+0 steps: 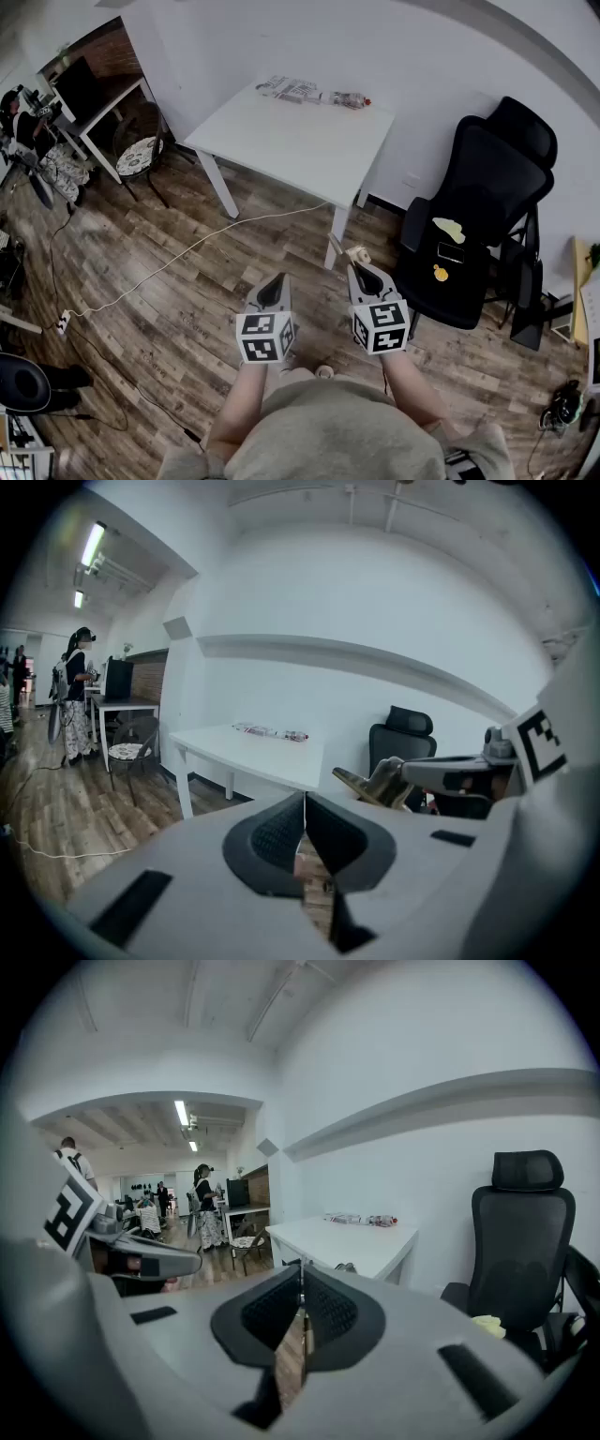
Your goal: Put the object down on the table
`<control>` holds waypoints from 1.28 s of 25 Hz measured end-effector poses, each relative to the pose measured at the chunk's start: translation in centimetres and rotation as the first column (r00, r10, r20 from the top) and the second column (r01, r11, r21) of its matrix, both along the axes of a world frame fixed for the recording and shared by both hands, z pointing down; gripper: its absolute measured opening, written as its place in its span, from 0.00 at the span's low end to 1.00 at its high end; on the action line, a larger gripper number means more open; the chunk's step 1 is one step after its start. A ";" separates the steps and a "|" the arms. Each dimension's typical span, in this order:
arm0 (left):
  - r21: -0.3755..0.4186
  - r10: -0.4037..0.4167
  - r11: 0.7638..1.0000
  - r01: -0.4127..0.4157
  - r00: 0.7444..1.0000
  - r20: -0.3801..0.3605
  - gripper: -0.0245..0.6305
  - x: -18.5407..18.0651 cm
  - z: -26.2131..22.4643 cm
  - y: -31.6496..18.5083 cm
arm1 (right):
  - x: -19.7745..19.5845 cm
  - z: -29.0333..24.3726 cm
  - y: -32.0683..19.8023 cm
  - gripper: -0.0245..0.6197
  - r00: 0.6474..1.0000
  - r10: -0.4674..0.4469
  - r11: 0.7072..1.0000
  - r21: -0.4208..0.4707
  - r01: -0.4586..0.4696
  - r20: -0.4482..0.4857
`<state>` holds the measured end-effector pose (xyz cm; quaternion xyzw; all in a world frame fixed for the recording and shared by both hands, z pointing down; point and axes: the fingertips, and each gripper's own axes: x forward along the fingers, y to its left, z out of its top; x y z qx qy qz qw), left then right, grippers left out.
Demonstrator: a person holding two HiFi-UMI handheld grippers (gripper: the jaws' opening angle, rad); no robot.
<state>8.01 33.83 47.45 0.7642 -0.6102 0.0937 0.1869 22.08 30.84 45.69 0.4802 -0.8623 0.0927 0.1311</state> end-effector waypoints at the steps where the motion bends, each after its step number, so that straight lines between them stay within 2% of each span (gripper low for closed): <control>1: -0.001 -0.004 1.000 0.004 1.000 0.001 0.05 0.0 0.0 0.2 | 0.0 -0.2 0.2 0.06 1.000 -0.005 1.000 0.002 0.005 0.000; 12: 0.015 -0.028 0.999 0.028 1.000 -0.002 0.05 0.0 -1.0 1.9 | 0.3 -1.5 1.8 0.06 0.999 -0.032 0.999 0.026 0.032 0.009; 21: 0.030 -0.049 0.998 0.050 0.999 -0.009 0.05 1.3 -1.2 2.9 | 1.4 -1.7 2.8 0.06 0.998 -0.055 0.998 0.037 0.054 0.017; 32: 0.030 -0.060 0.998 0.060 0.998 -0.012 0.05 2.3 -0.9 2.0 | 2.4 -1.2 1.8 0.06 0.998 -0.055 0.998 0.030 0.054 0.028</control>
